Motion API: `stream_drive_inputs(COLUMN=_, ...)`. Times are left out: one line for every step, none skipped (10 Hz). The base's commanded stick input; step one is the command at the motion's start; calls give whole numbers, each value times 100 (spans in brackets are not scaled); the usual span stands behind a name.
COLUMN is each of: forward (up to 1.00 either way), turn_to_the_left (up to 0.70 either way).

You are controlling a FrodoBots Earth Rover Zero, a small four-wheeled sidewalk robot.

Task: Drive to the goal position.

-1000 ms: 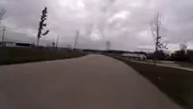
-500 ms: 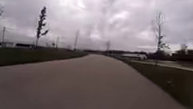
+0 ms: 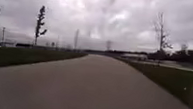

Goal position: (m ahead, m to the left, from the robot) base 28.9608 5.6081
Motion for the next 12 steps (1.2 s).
stream_drive_inputs(forward=38, turn_to_the_left=0)
stream_drive_inputs(forward=13, turn_to_the_left=0)
stream_drive_inputs(forward=60, turn_to_the_left=0)
stream_drive_inputs(forward=70, turn_to_the_left=0)
stream_drive_inputs(forward=70, turn_to_the_left=0)
stream_drive_inputs(forward=70, turn_to_the_left=0)
stream_drive_inputs(forward=70, turn_to_the_left=0)
stream_drive_inputs(forward=70, turn_to_the_left=0)
stream_drive_inputs(forward=70, turn_to_the_left=0)
stream_drive_inputs(forward=70, turn_to_the_left=0)
stream_drive_inputs(forward=70, turn_to_the_left=0)
stream_drive_inputs(forward=70, turn_to_the_left=0)
